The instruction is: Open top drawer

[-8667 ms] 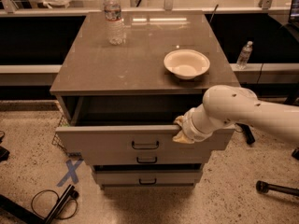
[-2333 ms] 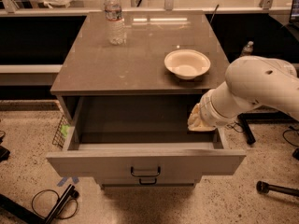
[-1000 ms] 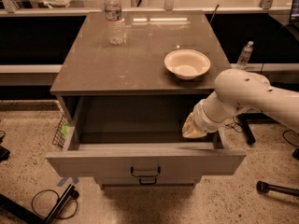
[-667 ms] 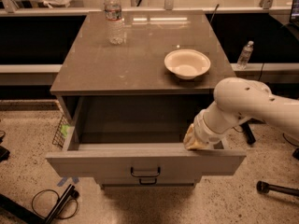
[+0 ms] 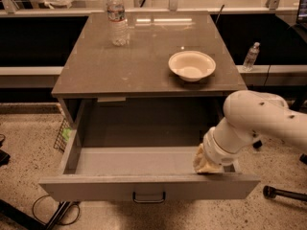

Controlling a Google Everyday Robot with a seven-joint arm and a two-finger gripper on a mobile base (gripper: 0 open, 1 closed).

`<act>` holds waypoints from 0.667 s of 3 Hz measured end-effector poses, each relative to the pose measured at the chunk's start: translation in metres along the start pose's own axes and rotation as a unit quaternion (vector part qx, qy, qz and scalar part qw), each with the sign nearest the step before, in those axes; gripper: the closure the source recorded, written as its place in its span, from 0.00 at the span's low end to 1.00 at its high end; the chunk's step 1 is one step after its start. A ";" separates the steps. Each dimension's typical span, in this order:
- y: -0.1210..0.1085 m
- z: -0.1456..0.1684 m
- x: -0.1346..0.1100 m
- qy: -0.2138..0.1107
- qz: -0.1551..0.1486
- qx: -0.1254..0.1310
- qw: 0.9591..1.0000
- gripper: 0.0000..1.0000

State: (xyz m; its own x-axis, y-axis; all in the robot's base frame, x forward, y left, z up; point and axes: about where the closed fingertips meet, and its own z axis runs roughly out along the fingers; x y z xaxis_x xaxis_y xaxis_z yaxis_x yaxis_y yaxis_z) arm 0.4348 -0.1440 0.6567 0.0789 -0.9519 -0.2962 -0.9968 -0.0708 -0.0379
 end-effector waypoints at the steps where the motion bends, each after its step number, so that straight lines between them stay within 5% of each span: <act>1: 0.038 -0.011 -0.003 0.005 -0.019 -0.039 0.999 1.00; 2: 0.041 -0.012 -0.004 0.007 -0.021 -0.043 0.999 0.75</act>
Offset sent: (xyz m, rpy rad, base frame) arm -0.0337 -0.0024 0.0092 -0.0152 0.0538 0.0503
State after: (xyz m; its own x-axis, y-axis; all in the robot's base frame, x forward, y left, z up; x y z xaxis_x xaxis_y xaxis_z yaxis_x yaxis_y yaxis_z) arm 0.3938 -0.1472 0.6680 0.1201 -0.9517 -0.2826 -0.9904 -0.1347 0.0325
